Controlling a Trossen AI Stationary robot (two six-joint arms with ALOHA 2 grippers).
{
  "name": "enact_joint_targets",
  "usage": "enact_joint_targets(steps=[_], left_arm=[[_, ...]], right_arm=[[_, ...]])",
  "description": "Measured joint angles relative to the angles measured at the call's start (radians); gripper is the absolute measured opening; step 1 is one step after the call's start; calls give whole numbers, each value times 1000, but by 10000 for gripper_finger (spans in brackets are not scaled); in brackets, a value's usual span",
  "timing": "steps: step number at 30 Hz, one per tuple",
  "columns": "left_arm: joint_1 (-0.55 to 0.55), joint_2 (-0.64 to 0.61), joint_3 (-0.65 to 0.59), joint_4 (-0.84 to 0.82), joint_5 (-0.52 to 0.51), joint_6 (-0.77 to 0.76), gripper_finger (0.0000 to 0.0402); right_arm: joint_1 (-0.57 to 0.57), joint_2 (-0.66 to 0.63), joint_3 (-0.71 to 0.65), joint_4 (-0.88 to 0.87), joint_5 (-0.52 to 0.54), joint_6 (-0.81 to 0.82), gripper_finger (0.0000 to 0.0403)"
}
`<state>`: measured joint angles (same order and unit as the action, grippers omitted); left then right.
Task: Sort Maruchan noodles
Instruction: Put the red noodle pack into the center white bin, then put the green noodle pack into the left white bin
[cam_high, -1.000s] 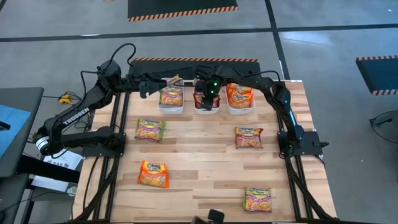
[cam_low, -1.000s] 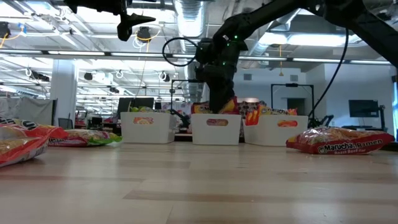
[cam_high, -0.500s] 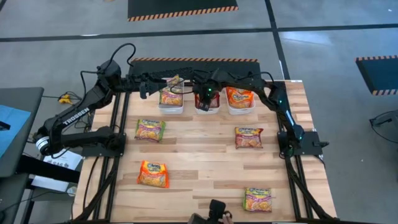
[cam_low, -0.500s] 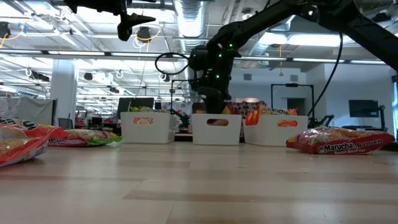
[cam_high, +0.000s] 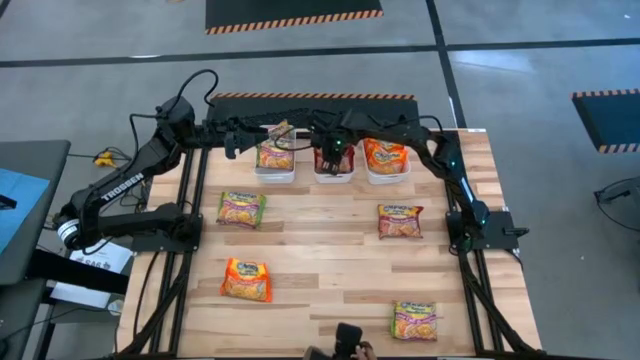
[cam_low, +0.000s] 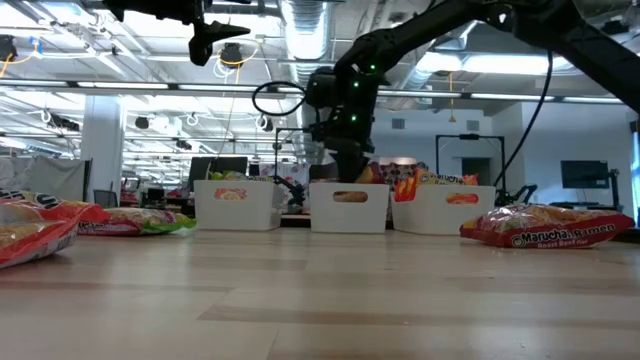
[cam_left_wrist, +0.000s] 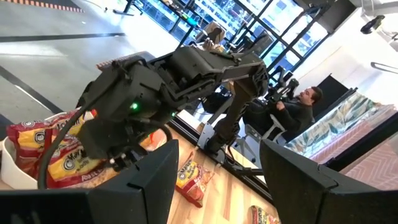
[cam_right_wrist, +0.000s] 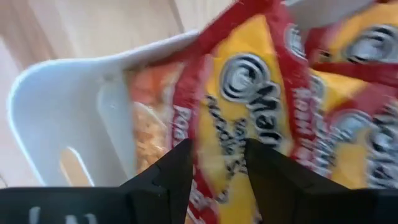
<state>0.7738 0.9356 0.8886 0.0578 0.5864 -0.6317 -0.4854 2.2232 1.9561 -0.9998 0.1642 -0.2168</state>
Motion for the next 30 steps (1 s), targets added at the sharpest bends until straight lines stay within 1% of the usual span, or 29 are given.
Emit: enact_joint_targets(steps=[9,14,17,21,24,26,30], left_arm=[[0,0,0,0,0,-6,210],[0,0,0,0,0,-7,210],[0,0,0,0,0,-8,210],[0,0,0,6,3,-60,210],[3,-6,0,18,8,-88,210],[10,-14,0,18,10,-87,210],[13,-13,0,1,-6,-83,210]], right_arm=[[33,-3,67,-117,0,54,196],[54,-4,137,-209,-1,85,198],[56,-4,193,-248,-8,94,197],[50,-4,305,-311,-15,73,196],[36,-4,400,-330,-82,52,196],[24,-43,377,-284,-147,51,196],[2,-117,370,-277,-271,65,196]])
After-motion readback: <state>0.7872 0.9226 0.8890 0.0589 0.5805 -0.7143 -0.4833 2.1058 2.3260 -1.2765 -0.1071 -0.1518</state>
